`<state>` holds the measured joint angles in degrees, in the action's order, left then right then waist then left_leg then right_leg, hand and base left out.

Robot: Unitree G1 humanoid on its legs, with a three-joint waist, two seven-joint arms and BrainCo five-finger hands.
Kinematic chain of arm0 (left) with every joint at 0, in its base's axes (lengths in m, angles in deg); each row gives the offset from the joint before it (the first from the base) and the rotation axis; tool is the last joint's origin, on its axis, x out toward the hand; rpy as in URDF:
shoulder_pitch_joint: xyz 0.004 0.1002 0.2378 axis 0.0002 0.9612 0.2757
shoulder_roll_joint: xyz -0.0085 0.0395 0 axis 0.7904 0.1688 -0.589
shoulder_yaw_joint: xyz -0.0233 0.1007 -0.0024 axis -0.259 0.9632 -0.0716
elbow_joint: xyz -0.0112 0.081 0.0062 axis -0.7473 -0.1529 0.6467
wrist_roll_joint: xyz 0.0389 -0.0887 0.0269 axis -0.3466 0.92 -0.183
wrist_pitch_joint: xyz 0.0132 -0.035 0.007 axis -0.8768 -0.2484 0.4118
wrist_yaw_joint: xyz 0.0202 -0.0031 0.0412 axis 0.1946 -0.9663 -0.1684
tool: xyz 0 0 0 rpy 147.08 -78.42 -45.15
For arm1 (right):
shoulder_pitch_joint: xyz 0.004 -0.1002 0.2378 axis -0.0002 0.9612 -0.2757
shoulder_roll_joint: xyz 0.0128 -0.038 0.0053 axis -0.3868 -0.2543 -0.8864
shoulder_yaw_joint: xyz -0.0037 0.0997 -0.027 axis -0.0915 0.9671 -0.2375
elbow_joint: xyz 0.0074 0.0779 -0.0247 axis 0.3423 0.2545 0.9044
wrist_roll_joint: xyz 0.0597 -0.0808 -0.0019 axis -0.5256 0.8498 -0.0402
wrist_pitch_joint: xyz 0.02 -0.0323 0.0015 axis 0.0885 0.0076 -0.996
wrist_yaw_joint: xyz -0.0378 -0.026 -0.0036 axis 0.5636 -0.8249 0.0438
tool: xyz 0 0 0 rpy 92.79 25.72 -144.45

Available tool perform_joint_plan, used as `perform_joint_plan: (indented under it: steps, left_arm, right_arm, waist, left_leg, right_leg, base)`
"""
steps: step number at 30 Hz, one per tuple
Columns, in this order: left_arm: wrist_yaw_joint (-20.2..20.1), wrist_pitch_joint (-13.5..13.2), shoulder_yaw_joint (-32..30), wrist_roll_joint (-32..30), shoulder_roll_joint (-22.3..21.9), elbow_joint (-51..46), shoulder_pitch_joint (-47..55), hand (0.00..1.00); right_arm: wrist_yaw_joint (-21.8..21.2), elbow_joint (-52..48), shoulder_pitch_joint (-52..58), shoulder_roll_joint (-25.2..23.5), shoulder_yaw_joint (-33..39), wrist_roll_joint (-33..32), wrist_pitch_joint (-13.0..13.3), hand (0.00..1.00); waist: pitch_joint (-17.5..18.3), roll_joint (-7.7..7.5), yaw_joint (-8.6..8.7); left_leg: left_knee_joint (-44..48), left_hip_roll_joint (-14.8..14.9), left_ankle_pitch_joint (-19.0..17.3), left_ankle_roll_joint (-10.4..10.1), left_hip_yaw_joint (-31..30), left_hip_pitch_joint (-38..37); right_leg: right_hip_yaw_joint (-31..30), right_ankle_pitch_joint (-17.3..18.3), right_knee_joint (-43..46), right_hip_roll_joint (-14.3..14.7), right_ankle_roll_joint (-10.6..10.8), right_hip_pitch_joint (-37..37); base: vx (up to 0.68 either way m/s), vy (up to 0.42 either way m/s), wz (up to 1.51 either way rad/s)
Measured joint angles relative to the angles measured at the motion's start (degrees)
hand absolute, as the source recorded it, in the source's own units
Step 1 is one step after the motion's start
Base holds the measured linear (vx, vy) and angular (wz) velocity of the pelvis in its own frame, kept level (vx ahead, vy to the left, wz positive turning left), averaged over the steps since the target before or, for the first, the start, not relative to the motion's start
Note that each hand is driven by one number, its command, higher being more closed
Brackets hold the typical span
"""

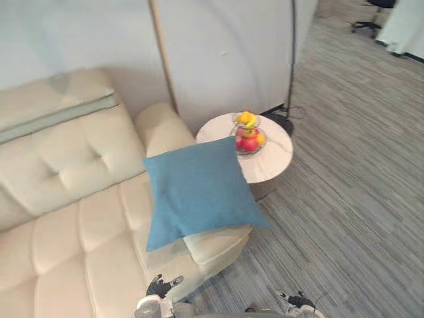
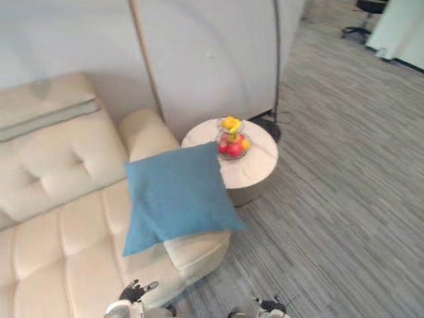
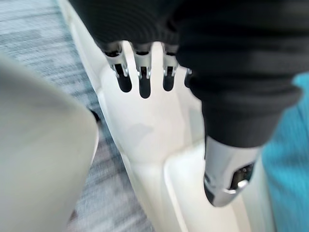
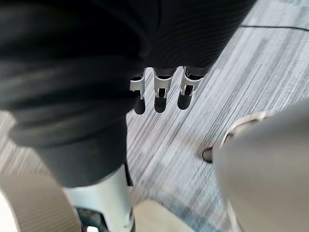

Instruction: Pick up cushions and gather them together orderly.

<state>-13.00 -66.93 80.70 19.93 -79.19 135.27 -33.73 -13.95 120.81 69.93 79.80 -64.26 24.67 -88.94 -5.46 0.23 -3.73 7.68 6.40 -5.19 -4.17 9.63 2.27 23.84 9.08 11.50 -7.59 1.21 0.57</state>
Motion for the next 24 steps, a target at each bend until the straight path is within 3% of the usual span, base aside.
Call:
perform_joint_plan:
  steps: [5, 12, 17, 21, 24]
  left_arm:
    - [-0.06, -0.05, 2.50, 0.27, 1.96, 0.48, 0.69, 0.00]
    - [-0.10, 0.03, 2.71, 0.52, 3.40, 1.65, 0.75, 0.00]
    - [0.22, 0.10, -0.61, 0.88, 8.23, -2.77, 1.36, 0.00]
    - [1.31, -0.73, -8.43, 3.34, 14.09, -11.81, 1.76, 0.00]
    - [2.34, -1.43, -11.58, 5.58, 16.21, -16.46, 1.35, 0.00]
  right_arm:
    - [-0.10, -0.11, -1.00, -0.75, -0.89, -0.11, -0.02, 0.00]
    - [-0.02, -0.11, -1.55, 1.62, -0.95, 0.10, -0.23, 0.00]
    - [0.14, -3.99, -6.13, 10.42, -0.82, 0.60, -0.54, 0.00]
    - [0.10, -12.14, -10.44, 19.84, -0.71, 1.89, 0.32, 0.00]
    - [-0.04, -17.06, -13.31, 22.44, -0.93, 2.74, 1.09, 0.00]
  waist:
    - [0.61, -1.14, -0.35]
    - [0.82, -1.19, 0.09]
    - [0.91, -1.37, 0.09]
    - [0.83, -1.28, 0.04]
    - [0.84, -1.28, -0.09]
  left_leg:
    - [-4.79, -2.48, 3.19, 1.12, -0.97, -0.99]
    - [-13.56, -4.33, 7.70, 1.91, -1.55, -4.29]
    - [-13.57, -4.84, 7.69, 1.91, -1.99, -3.21]
    - [-13.57, -4.83, 7.65, 1.91, -2.13, -1.98]
    - [-13.57, -4.87, 7.61, 1.90, -2.41, -1.52]
  right_leg:
    - [0.64, -1.92, -3.89, -0.62, 1.85, 1.55]
    - [0.34, -3.63, -6.15, -0.81, 2.74, 1.65]
    - [-0.24, -4.33, -7.95, -0.37, 2.73, 1.35]
    - [-0.47, -4.82, -8.97, -0.02, 2.43, 0.43]
    - [-0.95, -5.22, -10.01, 0.19, 2.27, 0.22]
  base:
    - [-0.03, 0.078, 0.30]
    - [-0.02, 0.041, 0.00]
    - [0.02, 0.027, 0.03]
    - [0.04, -0.001, -0.02]
    - [0.08, -0.007, -0.08]
